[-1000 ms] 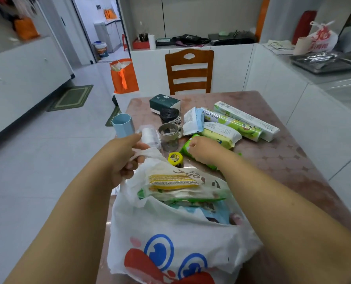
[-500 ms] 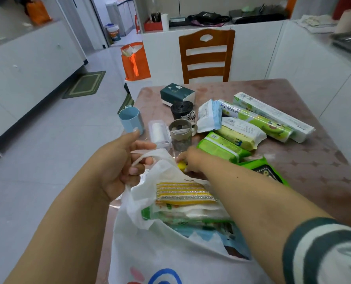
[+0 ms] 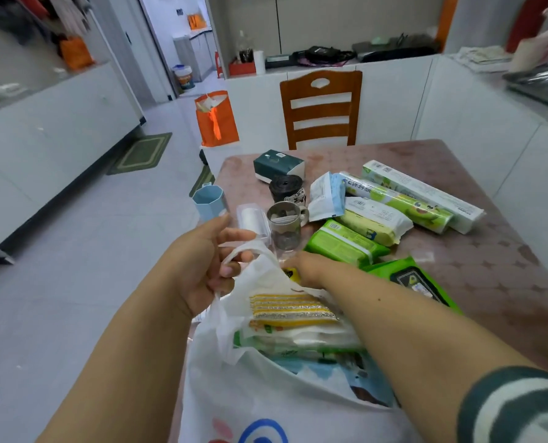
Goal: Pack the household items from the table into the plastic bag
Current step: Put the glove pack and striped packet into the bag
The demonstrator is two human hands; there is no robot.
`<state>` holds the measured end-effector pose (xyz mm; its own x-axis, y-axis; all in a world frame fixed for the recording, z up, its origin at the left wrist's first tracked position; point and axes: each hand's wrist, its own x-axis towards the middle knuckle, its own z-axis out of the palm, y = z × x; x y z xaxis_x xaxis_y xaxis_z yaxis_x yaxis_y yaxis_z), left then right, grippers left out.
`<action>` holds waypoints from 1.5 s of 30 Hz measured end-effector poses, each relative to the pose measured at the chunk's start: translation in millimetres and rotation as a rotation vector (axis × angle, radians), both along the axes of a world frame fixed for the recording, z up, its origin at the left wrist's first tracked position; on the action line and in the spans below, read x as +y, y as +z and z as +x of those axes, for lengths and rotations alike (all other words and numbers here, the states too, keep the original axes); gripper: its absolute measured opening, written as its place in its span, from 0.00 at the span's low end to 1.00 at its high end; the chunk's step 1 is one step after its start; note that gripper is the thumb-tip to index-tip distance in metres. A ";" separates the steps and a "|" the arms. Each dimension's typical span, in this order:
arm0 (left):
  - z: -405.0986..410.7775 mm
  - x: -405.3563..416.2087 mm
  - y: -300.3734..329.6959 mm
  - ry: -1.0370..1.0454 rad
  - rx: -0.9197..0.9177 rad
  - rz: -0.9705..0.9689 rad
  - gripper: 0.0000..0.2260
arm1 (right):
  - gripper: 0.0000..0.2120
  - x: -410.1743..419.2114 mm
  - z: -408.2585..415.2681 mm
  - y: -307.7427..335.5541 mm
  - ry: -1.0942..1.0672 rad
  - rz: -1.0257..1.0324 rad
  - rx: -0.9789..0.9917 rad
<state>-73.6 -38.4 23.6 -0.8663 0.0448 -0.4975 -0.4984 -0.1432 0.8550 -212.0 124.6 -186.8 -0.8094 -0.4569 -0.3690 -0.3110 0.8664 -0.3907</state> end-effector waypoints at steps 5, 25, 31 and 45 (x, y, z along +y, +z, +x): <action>0.4 -1.2 -4.8 0.024 0.002 0.009 0.19 | 0.21 0.0 16.5 23.0 -0.057 0.014 0.054; -1.0 1.4 11.0 0.100 0.080 -0.034 0.20 | 0.16 64.5 133.3 181.3 -0.240 -0.559 -0.089; 11.7 2.7 20.5 0.045 0.098 -0.100 0.20 | 0.18 45.4 167.3 166.1 -0.415 -0.283 0.257; 31.7 -11.5 26.4 -0.014 0.114 -0.053 0.22 | 0.13 137.4 198.5 134.3 -1.036 -0.677 -0.131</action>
